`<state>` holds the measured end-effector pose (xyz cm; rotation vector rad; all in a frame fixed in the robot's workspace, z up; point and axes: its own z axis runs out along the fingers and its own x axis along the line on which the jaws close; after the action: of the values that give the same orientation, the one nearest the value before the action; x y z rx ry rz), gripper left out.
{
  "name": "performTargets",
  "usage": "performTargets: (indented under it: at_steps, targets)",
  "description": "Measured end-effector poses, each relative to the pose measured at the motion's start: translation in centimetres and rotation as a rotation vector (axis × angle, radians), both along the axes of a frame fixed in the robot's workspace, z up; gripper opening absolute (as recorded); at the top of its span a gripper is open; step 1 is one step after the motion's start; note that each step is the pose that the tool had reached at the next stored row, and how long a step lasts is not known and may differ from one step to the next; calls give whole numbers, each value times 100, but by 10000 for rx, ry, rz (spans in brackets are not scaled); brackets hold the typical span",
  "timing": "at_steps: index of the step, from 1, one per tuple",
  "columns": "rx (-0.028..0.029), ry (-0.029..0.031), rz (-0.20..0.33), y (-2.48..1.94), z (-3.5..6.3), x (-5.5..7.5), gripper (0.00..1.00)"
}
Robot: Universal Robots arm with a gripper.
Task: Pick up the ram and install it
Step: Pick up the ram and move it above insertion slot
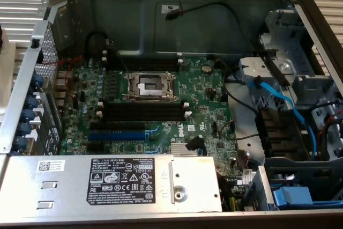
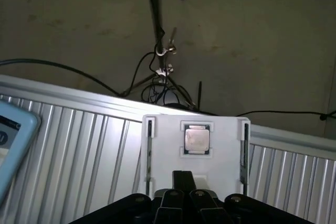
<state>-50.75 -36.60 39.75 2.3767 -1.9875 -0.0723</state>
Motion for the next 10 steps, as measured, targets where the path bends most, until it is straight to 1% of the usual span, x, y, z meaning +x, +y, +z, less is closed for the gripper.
performTargets:
  at_steps: [1, 3, 5, 10]
  targets:
    - [-8, -8, 1, 0, -1, 0, 10]
    - [-89, -46, 2, -3, -9, 0, 10]
    - [-140, -70, 2, -20, -15, 0, 10]
    - [-208, -103, 1, -56, -46, 0, 10]
